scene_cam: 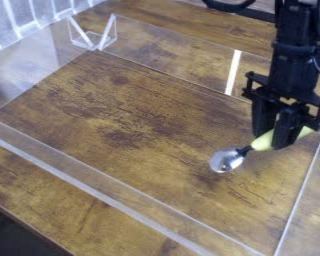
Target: Move the green spoon to the right
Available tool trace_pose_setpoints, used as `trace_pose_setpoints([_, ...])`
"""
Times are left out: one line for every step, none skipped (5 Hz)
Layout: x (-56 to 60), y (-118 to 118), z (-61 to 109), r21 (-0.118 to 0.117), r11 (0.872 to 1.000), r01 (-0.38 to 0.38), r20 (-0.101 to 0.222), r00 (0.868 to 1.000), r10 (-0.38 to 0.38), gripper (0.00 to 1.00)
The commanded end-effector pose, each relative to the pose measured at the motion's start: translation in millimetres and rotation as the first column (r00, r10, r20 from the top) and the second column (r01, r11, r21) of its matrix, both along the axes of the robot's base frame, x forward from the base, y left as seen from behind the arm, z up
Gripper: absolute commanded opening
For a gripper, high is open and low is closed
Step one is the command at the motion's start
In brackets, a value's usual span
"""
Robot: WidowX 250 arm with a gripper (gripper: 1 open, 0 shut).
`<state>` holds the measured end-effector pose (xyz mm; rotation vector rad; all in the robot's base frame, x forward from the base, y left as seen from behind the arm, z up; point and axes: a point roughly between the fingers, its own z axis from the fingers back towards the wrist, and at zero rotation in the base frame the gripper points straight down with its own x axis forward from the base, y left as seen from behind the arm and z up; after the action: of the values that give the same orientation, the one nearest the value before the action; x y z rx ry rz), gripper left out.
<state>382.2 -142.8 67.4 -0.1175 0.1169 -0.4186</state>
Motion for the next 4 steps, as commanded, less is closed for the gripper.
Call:
trace_pose_setpoints([6.9,13.4,24.4,-0.032,0.999,-0.02,0.076,0.997,0.022,0.0])
trace_pose_setpoints([6.1,16.9,21.2,-0.034,0.999,-0.006,0.063,0.998,0.008,0.0])
trace_pose_setpoints([4.4,14.0,21.4,-0.032,0.996,0.08,0.044,0.996,-0.078,0.0])
trace_pose_setpoints([8.0,13.1,16.5,-0.036,0.996,0.077,0.041,0.996,-0.076,1.0])
